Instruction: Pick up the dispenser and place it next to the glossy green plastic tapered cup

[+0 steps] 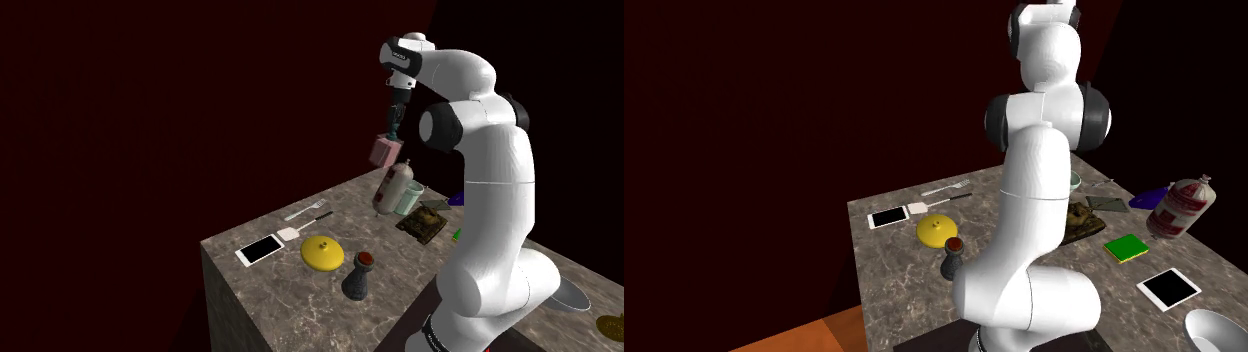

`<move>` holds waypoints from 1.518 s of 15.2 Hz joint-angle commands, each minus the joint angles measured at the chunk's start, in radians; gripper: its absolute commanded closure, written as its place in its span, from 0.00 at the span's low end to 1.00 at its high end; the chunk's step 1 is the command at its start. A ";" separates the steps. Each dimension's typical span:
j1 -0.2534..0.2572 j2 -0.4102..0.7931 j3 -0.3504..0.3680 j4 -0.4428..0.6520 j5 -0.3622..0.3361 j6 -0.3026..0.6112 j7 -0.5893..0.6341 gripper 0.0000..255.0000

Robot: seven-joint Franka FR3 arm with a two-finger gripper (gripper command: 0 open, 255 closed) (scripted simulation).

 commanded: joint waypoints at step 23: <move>-0.011 0.046 -0.002 -0.226 0.011 0.267 -0.047 1.00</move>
